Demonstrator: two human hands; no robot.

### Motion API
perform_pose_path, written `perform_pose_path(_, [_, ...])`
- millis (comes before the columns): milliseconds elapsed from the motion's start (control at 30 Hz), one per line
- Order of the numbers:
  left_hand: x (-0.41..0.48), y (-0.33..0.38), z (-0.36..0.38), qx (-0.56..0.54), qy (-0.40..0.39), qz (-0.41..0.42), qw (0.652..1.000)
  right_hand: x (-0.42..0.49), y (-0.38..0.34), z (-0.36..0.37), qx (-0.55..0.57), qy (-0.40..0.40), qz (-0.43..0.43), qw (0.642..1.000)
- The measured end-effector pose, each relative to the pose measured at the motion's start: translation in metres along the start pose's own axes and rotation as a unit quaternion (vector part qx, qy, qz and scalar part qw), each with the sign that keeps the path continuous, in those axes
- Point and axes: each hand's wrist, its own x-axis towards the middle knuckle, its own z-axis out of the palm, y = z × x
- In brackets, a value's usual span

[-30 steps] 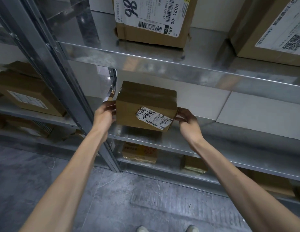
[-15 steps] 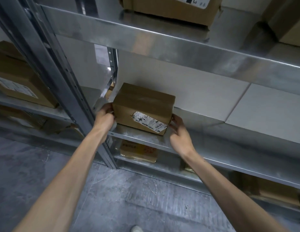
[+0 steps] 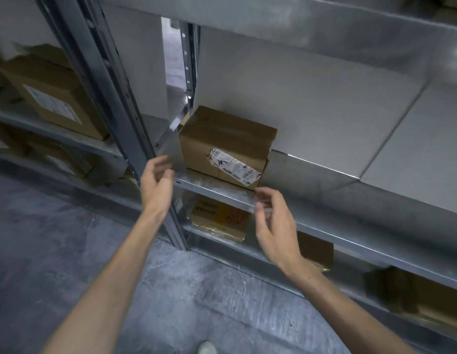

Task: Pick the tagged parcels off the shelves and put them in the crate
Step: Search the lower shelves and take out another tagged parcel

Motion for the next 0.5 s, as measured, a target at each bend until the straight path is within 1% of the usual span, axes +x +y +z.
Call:
perform_pose_path(67, [-0.013, -0.018, -0.004, -0.014, 0.02, 0.004, 1.0, -0.017, 0.013, 0.014, -0.012, -0.035, -0.017, 0.999])
perform_pose_path(167, [-0.024, -0.047, -0.007, -0.02, 0.022, 0.019, 0.999, -0.029, 0.04, 0.037, -0.052, -0.076, -0.003, 0.996])
perform_pose_path(300, [-0.025, -0.096, 0.0, -0.026, 0.019, 0.04, 0.999, -0.031, 0.089, 0.064, -0.184, -0.147, -0.058, 0.97])
perform_pose_path(367, [-0.02, -0.128, 0.01, -0.015, -0.013, 0.049, 0.999, -0.027, 0.119, 0.083, -0.207, -0.136, -0.057, 0.967])
perform_pose_path(433, [-0.013, -0.16, 0.022, -0.003, -0.043, 0.06, 0.997, -0.022, 0.149, 0.104, -0.203, -0.098, -0.037, 0.973])
perform_pose_path(500, [-0.002, -0.191, 0.036, -0.012, -0.053, 0.077, 0.996, -0.013, 0.175, 0.125, -0.203, -0.066, -0.013, 0.977])
